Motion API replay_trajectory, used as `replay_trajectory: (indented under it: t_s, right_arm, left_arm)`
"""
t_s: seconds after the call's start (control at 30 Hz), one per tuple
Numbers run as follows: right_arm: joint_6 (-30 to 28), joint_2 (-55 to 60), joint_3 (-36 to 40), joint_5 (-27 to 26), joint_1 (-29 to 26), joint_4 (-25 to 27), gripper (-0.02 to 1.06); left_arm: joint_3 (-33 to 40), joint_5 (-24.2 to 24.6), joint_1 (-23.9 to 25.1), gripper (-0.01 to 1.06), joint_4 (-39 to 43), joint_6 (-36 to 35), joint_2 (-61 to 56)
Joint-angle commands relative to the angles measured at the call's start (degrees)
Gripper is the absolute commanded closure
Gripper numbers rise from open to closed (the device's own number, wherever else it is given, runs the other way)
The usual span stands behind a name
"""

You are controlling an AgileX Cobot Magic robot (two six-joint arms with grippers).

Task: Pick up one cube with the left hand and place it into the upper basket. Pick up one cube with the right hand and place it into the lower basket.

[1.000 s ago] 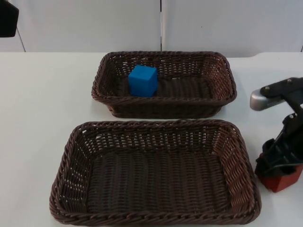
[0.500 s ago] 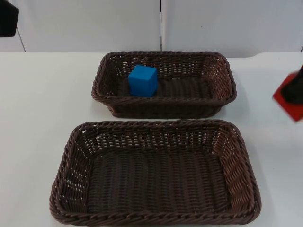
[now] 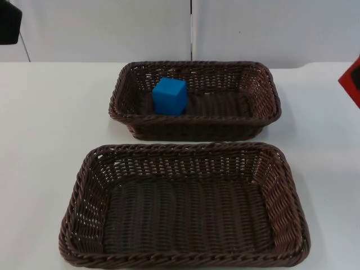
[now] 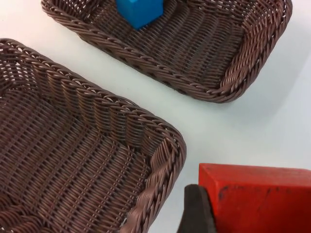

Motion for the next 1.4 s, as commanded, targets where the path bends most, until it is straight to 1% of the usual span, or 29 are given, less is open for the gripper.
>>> replay_trajectory:
  t_s: [0.0, 0.07, 0.17, 0.43, 0.6, 0.7, 0.8, 0.87, 1.0, 1.03, 1.23, 1.27, 1.37]
  right_arm:
    - [0.1, -0.5, -0.1, -0.1, 0.4, 0.5, 1.05]
    - [0.2, -0.5, -0.1, -0.1, 0.4, 1.9, 1.05]
    - [0.2, -0.5, -0.1, -0.1, 0.4, 2.2, 1.05]
    - [0.2, -0.5, -0.1, 0.3, 0.6, 5.7, 1.05]
    - [0.2, -0.5, -0.1, -0.3, 3.2, 6.1, 1.05]
    - [0.2, -0.2, -0.1, -1.3, 6.1, 6.1, 1.05]
    - [1.1, 2.2, -1.7, -1.2, 9.9, 6.1, 1.05]
    - [1.8, 3.4, -2.5, -1.2, 10.9, 6.0, 1.05]
    - [1.9, 9.8, -7.5, -0.9, 15.4, 5.9, 1.05]
    - [1.9, 9.8, -7.5, -0.9, 15.4, 5.9, 1.05]
    - [1.9, 21.4, -16.9, 0.8, 21.7, 5.9, 1.05]
    - [1.9, 21.4, -16.9, 0.8, 21.7, 5.9, 1.05]
    - [1.9, 26.6, -20.3, 1.4, 24.5, 5.9, 1.05]
  left_arm:
    - [0.1, 0.0, -0.2, 0.16, 0.2, -0.4, -0.5]
    - [0.1, 0.0, -0.2, 0.16, 0.2, -0.4, -0.5]
    - [0.1, 0.0, -0.2, 0.16, 0.2, -0.4, -0.5]
    - [0.1, 0.0, -0.2, 0.16, -0.1, -0.4, -0.5]
    - [0.1, 0.0, -0.2, 0.16, -0.2, -0.4, -0.5]
    - [0.1, -0.1, -0.2, 0.16, -0.5, -0.4, -0.5]
    - [0.1, -0.2, -0.2, 0.16, -0.7, -0.4, -0.5]
    - [0.1, -0.2, -0.2, 0.16, -0.7, -0.4, -0.5]
    - [0.1, -0.2, -0.2, 0.16, -0.7, -0.4, -0.5]
    - [0.1, -0.2, -0.2, 0.16, -0.7, -0.4, -0.5]
    - [0.1, -0.2, -0.2, 0.16, -0.7, -0.4, -0.5]
    - [0.1, -0.2, -0.2, 0.16, -0.7, -0.4, -0.5]
    - [0.1, -0.2, -0.2, 0.16, -0.7, -0.3, -0.5]
